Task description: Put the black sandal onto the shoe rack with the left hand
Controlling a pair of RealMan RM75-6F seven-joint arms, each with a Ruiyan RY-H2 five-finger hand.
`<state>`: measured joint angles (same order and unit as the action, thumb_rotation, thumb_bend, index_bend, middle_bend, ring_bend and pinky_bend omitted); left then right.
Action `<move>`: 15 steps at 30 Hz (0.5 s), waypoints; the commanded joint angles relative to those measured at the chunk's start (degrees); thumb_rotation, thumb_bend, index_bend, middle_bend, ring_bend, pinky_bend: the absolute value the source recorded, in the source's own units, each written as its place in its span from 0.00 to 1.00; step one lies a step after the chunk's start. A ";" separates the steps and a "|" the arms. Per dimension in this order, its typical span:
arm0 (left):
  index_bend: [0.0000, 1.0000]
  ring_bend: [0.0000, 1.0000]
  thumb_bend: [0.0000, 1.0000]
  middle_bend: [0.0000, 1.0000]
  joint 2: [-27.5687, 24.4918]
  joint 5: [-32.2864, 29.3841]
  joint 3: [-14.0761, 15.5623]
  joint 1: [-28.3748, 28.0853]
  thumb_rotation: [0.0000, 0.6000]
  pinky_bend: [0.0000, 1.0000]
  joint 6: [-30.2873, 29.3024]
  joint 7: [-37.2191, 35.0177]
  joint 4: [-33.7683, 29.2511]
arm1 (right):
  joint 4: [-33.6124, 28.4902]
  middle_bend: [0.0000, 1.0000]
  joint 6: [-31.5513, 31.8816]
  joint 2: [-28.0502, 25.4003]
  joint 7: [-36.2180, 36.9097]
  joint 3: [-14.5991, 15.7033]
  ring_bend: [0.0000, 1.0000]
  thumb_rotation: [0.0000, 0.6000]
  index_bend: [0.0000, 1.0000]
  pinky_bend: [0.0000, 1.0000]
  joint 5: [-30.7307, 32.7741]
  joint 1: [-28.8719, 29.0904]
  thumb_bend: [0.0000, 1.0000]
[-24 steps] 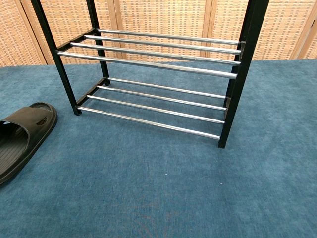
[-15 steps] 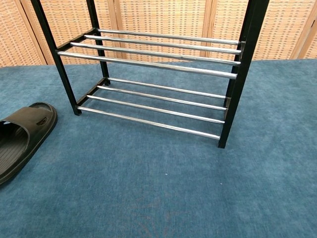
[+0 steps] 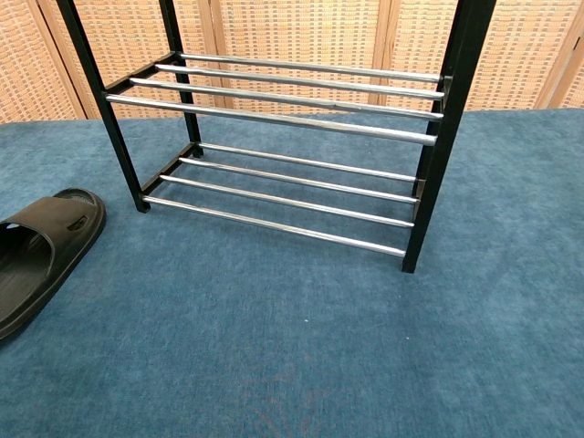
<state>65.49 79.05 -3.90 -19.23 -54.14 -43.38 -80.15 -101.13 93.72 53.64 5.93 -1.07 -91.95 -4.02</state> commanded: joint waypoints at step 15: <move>0.00 0.00 1.00 0.00 12.99 -5.79 -5.03 -12.58 1.00 0.00 21.04 -10.29 16.63 | -0.38 0.00 -2.22 0.40 -1.51 -0.42 0.00 1.00 0.00 0.00 1.83 0.95 0.00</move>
<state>78.19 72.04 -8.96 -31.07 -33.88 -52.75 -63.35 -101.50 91.52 54.03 4.42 -1.50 -90.13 -3.08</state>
